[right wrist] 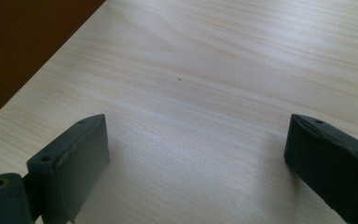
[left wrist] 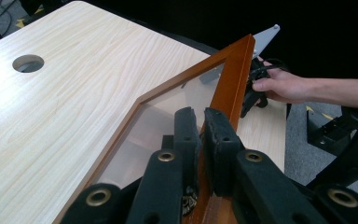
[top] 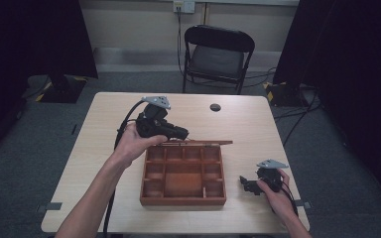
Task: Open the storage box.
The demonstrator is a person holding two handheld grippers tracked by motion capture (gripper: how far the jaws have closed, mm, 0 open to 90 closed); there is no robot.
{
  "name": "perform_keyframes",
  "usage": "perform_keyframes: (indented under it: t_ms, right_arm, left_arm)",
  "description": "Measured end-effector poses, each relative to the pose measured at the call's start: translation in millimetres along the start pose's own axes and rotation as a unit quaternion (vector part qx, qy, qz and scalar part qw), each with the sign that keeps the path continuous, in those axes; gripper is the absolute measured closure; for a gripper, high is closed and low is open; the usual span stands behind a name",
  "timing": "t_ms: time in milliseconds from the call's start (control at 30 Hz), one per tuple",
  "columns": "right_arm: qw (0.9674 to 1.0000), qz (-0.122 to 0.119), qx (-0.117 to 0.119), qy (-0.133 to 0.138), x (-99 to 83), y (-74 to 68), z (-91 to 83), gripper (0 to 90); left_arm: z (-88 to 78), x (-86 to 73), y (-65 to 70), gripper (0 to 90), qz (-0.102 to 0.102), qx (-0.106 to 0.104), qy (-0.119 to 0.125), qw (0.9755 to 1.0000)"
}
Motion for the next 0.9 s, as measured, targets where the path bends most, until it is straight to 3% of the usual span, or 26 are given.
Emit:
perform_keyframes:
  t_ms: [900]
  right_arm:
    - [1.0, 0.0, 0.0, 0.0, 0.0, 0.0, 0.0, 5.9]
  left_arm:
    - [0.3, 0.4, -0.1, 84.3, 0.001, 0.001, 0.002, 1.0]
Point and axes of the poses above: each handheld gripper's, and its own axes: z roughly forward along the jaws, x roughly out of its top, y roughly to its right, the point moved 9 cm from there along z, roughly forward along the jaws, and after that the axes turned 11 degrees about -y, right-handed, at the moved point
